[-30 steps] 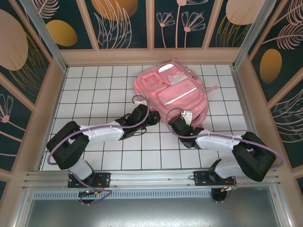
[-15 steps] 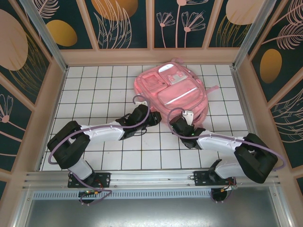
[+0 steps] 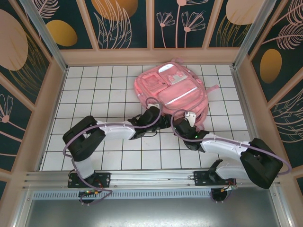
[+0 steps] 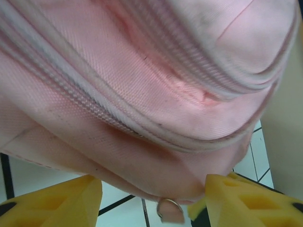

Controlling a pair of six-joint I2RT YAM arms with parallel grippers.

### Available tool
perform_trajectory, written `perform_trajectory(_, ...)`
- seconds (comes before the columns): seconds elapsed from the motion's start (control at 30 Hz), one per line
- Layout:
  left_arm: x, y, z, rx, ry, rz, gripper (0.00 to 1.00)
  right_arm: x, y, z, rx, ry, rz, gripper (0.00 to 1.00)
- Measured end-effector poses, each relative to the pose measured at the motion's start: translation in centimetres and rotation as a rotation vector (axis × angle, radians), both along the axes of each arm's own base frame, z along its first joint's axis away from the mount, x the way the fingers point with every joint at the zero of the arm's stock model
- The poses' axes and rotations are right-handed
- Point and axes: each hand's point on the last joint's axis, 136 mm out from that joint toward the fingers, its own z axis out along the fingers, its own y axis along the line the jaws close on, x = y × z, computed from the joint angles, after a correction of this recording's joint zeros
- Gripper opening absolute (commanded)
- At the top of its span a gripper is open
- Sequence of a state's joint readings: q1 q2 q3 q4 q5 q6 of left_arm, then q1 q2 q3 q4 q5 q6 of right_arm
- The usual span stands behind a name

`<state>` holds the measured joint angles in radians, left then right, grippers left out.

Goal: Pack the student bag

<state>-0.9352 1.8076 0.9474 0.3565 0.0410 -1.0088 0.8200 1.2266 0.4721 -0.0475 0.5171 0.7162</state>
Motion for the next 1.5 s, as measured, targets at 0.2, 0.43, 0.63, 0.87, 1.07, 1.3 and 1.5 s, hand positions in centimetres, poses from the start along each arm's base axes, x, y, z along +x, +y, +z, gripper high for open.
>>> perform_trajectory(0.2,1.1,-1.4,-1.0,-0.012,0.046,0.037,0.36,-0.2,0.0,0.0,0.008,-0.005,0.004,0.0)
perform_trajectory(0.43,1.7,-1.6,-1.0,0.003,0.048,0.089,0.0,-0.3,-0.1,0.3,0.02,-0.017,0.005,0.0)
perform_trajectory(0.63,1.9,1.3,-0.5,0.025,0.046,0.148,0.0,-0.4,-0.1,0.7,0.034,-0.025,0.011,0.0)
perform_trajectory(0.87,2.4,7.3,0.6,0.034,0.041,0.244,0.0,-0.2,0.8,1.5,0.09,-0.037,0.048,0.0)
perform_trajectory(1.07,2.0,10.9,1.8,0.076,0.003,0.282,0.0,-0.1,2.2,1.7,0.137,-0.034,0.097,0.0)
perform_trajectory(1.3,2.9,15.7,1.7,0.174,-0.026,0.318,0.0,0.4,5.0,1.7,0.186,-0.021,0.187,0.0)
perform_trajectory(1.5,3.5,18.3,1.6,0.254,-0.048,0.337,0.49,0.7,7.3,1.4,0.191,-0.002,0.28,0.0)
